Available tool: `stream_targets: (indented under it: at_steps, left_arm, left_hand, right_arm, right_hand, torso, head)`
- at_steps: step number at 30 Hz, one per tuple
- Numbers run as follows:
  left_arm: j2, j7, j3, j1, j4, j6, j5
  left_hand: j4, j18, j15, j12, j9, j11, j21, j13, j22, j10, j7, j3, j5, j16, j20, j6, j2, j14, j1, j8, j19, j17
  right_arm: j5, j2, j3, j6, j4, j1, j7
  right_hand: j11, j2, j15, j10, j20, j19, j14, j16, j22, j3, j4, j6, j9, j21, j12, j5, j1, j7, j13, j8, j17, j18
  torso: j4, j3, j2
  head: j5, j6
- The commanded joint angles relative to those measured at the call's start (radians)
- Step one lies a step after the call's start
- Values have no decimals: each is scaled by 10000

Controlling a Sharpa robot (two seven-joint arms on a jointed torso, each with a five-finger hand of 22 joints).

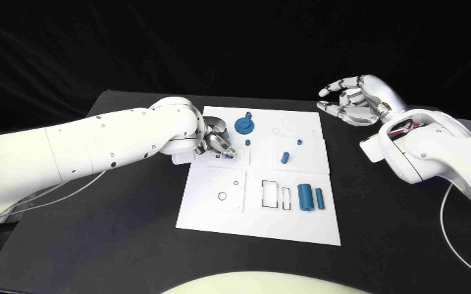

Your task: Assemble the parts on the task board

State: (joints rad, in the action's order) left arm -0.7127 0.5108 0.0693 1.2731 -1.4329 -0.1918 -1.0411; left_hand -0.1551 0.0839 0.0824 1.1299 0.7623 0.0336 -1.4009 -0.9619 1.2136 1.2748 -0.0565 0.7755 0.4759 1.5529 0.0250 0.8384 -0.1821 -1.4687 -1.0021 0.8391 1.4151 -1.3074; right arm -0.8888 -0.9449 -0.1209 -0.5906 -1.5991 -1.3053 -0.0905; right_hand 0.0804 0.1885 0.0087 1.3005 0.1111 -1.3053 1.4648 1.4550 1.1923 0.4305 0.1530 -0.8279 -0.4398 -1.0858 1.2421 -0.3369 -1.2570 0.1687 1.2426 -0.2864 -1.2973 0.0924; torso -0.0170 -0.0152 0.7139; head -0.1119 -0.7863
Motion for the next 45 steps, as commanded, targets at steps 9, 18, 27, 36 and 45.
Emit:
stream_targets:
  at_steps: [9, 18, 27, 36, 45]
  left_arm:
    - [200, 13, 28, -39, 142, -310, 96]
    - [242, 11, 30, -40, 201, -338, 87]
    - [220, 3, 29, -42, 200, -316, 88]
    - [160, 9, 22, -44, 175, -128, 115]
    - [41, 1, -73, -48, 18, 67, 182]
  left_hand:
    - [865, -122, 97, 62, 40, 12, -30, -56, 44, 127, 217, 764, -77, 51, -85, 171, 73, -973, 278, -49, 46, -2472]
    - [436, -129, 113, 96, 51, 34, -21, -110, 63, 159, 253, 195, -157, 61, -102, 271, 20, -976, 718, -122, 75, -2483]
    - [-521, -136, 118, 148, 21, 33, -1, -198, 85, 159, 256, -1495, -205, 76, -112, 482, -187, -980, 1288, -295, 110, -2498]
    - [-970, -138, 124, 187, 35, 40, 7, -261, 101, 183, 265, -2310, -210, 85, -120, 547, -182, -983, 1182, -368, 126, -2507]
    - [-1240, -131, 129, 151, 68, 45, 31, -223, 73, 151, 271, -2753, -202, 55, -135, 564, -233, -971, 1073, -379, 119, -2466]
  right_arm:
    - [-26, -9, 0, 20, -24, 9, -47]
    - [-24, -20, 0, 26, -31, 9, -51]
    - [-24, -26, 0, 26, -30, 10, -60]
    - [-22, -25, 0, 22, -22, 14, -75]
    - [-20, -35, 0, 14, -12, 42, -89]
  right_hand:
    - [-50, 86, -79, 3, -48, 24, 365, -51, -6, 55, 27, 43, -11, 51, -27, -65, 20, -58, -7, -56, 3, 187]
    - [-50, 86, -79, 3, -48, 24, 365, -51, -6, 55, 27, 43, -11, 51, -27, -65, 20, -58, -7, -56, 3, 187]
    - [-50, 86, -79, 3, -48, 24, 365, -51, -6, 55, 27, 43, -11, 51, -27, -65, 20, -58, -7, -56, 3, 187]
    - [-50, 98, -82, -11, -51, 34, 360, -66, -30, 58, 35, 50, -9, 88, -46, -100, 35, -56, -31, -66, 25, 193]
    - [-49, 103, -81, -22, -51, 43, 355, -76, -44, 55, 40, 54, -8, 108, -60, -104, 44, -55, -46, -66, 46, 197]
  torso:
    - [1, 9, 11]
    - [7, 11, 5]
    - [16, 17, 3]
    - [6, 20, 7]
    - [18, 34, 18]
  head:
    - [45, -3]
    - [74, -23]
    - [80, -20]
    - [76, -11]
    - [105, 17]
